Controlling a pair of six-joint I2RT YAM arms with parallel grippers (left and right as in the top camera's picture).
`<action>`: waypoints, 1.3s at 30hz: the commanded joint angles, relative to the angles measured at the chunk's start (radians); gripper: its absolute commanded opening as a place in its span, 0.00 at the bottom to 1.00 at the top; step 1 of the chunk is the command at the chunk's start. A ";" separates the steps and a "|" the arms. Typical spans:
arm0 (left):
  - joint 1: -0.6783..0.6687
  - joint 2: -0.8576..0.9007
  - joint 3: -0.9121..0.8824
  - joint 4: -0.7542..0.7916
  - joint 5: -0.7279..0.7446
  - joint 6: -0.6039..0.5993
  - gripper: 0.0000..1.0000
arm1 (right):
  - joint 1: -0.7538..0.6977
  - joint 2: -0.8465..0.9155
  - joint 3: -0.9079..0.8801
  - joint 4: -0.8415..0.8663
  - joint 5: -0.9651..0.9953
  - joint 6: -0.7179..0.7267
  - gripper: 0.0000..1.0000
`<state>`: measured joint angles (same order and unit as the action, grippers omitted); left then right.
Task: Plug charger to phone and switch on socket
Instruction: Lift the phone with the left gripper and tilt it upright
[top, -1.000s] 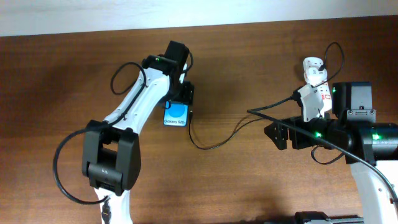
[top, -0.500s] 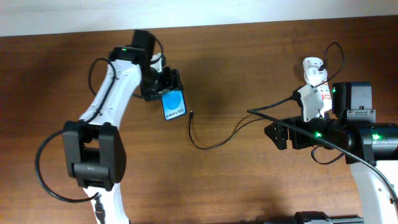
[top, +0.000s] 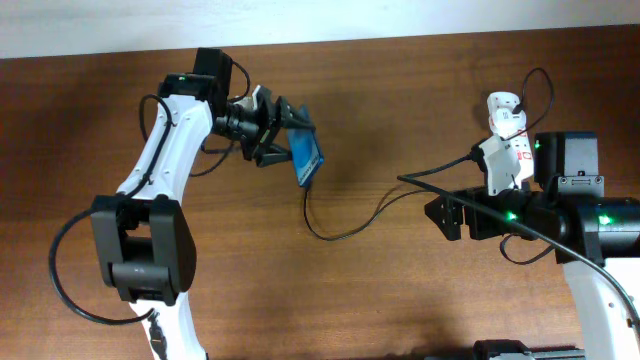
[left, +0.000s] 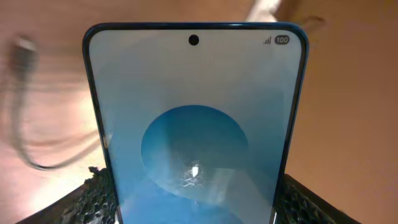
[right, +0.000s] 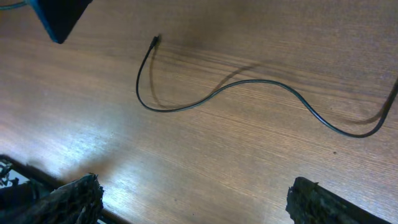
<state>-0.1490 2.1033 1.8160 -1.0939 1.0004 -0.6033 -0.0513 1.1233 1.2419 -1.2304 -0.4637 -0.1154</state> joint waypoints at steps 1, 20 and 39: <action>0.004 -0.003 0.030 -0.001 0.240 -0.026 0.34 | 0.005 0.001 0.019 -0.001 -0.024 0.002 0.99; 0.004 -0.003 0.030 -0.003 0.235 -0.207 0.00 | 0.005 0.001 0.019 0.034 -0.053 0.252 0.99; 0.004 -0.003 0.030 -0.003 0.235 -0.424 0.00 | 0.005 0.003 0.019 0.076 -0.053 0.381 0.99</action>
<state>-0.1490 2.1033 1.8160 -1.0966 1.1828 -0.9924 -0.0513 1.1233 1.2419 -1.1633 -0.4999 0.2398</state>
